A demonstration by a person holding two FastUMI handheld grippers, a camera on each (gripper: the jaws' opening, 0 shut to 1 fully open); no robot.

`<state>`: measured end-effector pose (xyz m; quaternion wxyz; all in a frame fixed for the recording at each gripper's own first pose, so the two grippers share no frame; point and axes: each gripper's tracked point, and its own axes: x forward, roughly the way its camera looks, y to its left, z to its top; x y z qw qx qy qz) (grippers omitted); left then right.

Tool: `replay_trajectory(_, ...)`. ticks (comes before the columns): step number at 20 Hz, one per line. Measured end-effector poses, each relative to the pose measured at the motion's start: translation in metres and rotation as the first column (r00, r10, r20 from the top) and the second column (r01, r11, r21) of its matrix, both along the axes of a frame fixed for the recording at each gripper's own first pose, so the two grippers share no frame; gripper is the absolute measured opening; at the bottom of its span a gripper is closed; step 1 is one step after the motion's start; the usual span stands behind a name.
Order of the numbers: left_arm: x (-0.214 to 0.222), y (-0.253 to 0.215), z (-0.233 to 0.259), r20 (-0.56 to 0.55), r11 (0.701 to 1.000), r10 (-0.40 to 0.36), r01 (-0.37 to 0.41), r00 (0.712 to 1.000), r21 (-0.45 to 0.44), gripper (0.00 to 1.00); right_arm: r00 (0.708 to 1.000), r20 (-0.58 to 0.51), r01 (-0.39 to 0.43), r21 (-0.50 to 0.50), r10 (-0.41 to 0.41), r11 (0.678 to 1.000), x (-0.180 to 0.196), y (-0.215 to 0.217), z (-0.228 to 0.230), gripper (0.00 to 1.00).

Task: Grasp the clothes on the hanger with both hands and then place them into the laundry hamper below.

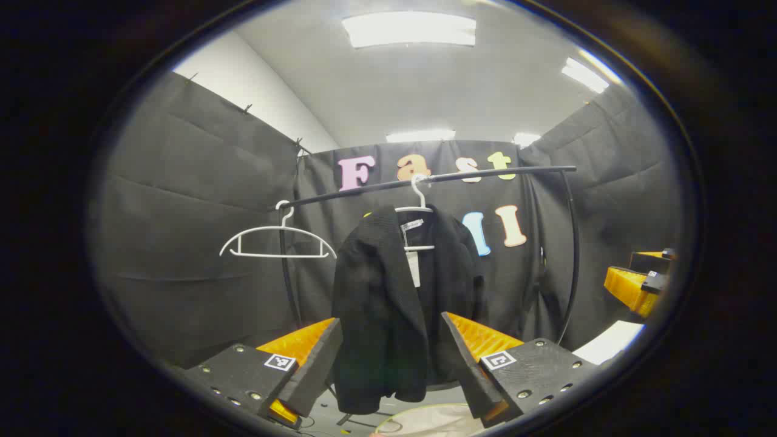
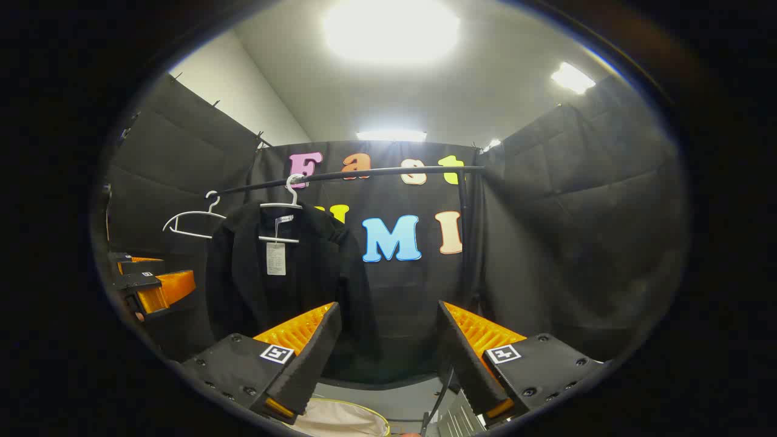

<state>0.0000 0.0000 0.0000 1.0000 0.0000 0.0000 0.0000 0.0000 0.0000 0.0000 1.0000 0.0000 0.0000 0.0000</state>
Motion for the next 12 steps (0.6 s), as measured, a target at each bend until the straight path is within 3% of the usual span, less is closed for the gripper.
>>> replay_trajectory(12,0.006,0.007,-0.001,0.007,1.0,-0.015,0.015,1.0,0.001,0.94,1.0,-0.004,0.003,-0.013,-0.003,1.0,-0.001,0.012,-0.001,0.99)
